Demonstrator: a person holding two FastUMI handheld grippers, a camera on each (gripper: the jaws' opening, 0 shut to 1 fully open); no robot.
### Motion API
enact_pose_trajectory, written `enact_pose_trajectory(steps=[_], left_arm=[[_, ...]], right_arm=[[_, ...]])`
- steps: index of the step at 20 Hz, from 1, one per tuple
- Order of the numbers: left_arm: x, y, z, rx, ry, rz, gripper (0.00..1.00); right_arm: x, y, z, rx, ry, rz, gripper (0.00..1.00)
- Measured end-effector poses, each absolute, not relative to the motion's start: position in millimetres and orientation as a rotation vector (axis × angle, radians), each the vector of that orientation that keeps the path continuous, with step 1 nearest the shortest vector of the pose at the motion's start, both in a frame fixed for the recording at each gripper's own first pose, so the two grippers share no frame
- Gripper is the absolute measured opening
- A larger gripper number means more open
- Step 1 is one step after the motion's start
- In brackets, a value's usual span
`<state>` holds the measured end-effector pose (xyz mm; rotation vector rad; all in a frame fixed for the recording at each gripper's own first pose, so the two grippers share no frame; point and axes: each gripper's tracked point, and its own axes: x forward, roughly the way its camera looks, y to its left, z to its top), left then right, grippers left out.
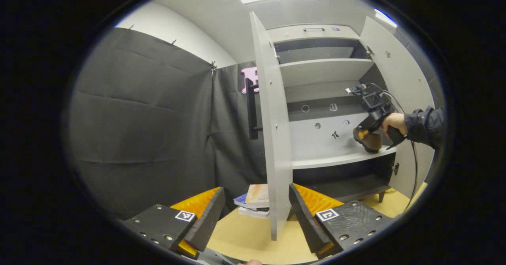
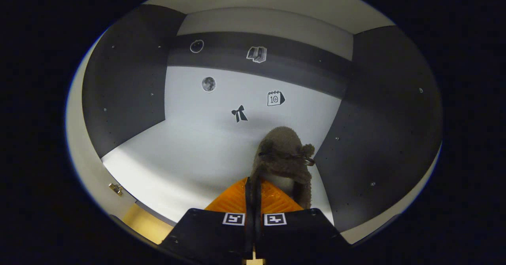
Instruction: Grab one shoe with the right hand and put it into the shoe cabinet, grab the other shoe with the left hand and put it into the shoe cabinet; then close the right door with the right hand and the left door with the left hand.
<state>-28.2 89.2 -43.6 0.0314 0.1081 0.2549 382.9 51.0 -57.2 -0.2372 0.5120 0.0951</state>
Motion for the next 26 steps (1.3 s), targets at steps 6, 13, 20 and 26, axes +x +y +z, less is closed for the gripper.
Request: enact_pose_trajectory(steps=[6,13,20,26], left_arm=[[-19.2,62.2,-62.9,-0.006,0.162,0.150,0.94],[4.7,-8.0,-117.5,-0.059,0.280,-0.083,0.89],[27.1,-52.3,-204.4,-0.101,0.480,-0.237,0.95],[24.6,-77.5,-293.1,-0.139,0.696,-0.295,0.95]], right_arm=[[377.8,64.5,-31.9,-0.202,0.411,0.114,0.65],[295.7,49.2,38.2,-0.171,0.165,0.105,0.98],[196.3,11.1,48.0,-0.148,0.094,0.049,0.98],[134.6,-13.0,23.9,-0.171,0.118,0.007,0.98]])
